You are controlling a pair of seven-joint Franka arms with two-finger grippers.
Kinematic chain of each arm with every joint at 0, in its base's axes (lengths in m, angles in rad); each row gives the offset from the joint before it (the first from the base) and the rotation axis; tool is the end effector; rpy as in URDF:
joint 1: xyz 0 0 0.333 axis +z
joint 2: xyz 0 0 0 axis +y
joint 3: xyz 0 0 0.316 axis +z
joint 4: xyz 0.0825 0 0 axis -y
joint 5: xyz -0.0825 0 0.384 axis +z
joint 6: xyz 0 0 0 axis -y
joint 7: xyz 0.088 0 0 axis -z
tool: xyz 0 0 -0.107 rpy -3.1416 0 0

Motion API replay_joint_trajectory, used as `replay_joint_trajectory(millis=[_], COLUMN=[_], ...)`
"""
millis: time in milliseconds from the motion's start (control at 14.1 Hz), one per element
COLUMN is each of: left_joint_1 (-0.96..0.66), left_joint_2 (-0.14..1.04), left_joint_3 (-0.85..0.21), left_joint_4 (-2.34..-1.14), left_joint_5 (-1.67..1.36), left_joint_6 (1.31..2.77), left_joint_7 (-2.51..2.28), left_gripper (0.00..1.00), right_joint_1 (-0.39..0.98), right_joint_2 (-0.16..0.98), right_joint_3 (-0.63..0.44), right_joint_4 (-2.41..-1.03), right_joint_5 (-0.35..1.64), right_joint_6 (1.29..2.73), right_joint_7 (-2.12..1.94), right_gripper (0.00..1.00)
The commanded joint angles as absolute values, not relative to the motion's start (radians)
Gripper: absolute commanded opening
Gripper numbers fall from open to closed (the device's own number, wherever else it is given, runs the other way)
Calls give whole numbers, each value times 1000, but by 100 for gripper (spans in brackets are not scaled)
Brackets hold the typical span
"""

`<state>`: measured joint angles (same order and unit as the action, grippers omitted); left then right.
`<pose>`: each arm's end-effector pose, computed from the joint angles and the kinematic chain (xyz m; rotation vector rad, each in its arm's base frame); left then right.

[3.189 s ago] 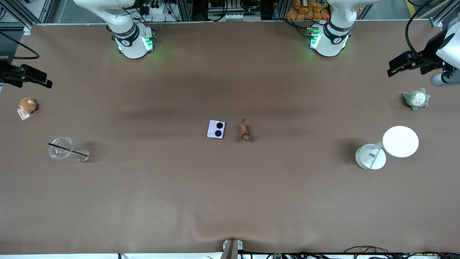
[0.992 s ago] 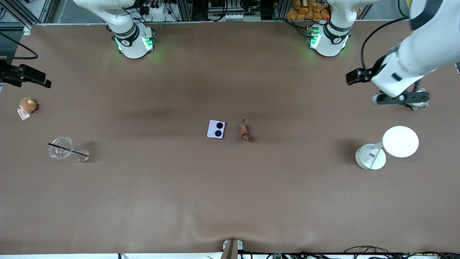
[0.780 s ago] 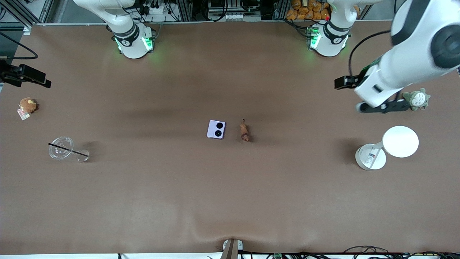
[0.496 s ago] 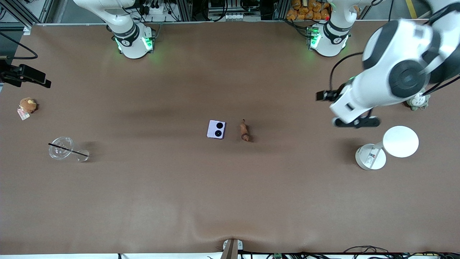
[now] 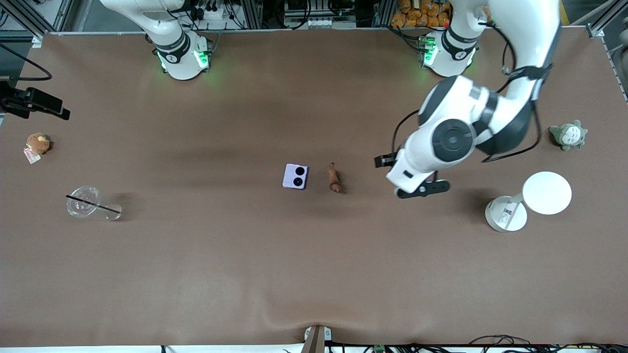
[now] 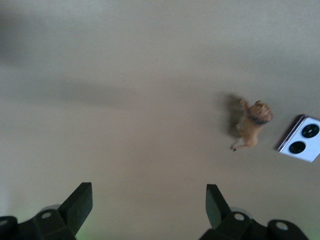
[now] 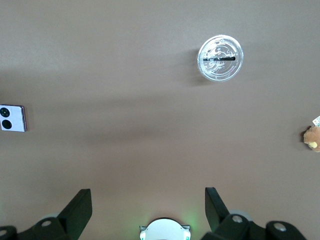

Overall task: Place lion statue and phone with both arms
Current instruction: 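Lower the left gripper over the lion while the right gripper reaches the phone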

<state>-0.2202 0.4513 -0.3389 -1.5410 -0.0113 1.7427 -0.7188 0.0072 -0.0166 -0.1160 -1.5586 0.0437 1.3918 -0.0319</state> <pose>0.5687 -0.3230 0.3885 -3.0938 -0.2761 0.4300 0.5271 -0.0528 0.6250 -3.0755 0.1111 0.2262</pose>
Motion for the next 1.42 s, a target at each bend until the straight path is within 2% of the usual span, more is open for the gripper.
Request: replay_joint_trajectory(millis=[0,354,780,992,1134,1205,1346], left_joint_1=[-267,-354,-426,-465,-497,-505,-515], left_joint_2=[511,609,702,742,756,765,779], left_joint_3=[-336,-324,-319,-287,-255,-241,-235], left_joint_4=[-1511,-1509,-1502,-1502,-1508,-1508,-1509], left_joint_5=[-15,-11,37,38,46,46,48], left_joint_6=[1810,2032,2175,2224,2227,2229,2229], left_joint_7=[-811,-926,-948,-965,-968,-968,-968], left_gripper=[100,100,100,100,95,89,67], right_joint_1=[9,9,12,63,72,95,155], right_joint_2=[-20,-18,-17,-14,-5,9,38], right_joint_3=[-117,-117,-115,-114,-112,-112,-112], right_joint_4=[-1552,-1552,-1555,-1557,-1557,-1552,-1551], right_joint_5=[54,54,55,55,57,58,58], right_joint_6=[1384,1385,1382,1382,1393,1396,1442], right_joint_7=[-18,-18,-17,-14,3,15,95], right_gripper=[100,100,100,100,100,100,100])
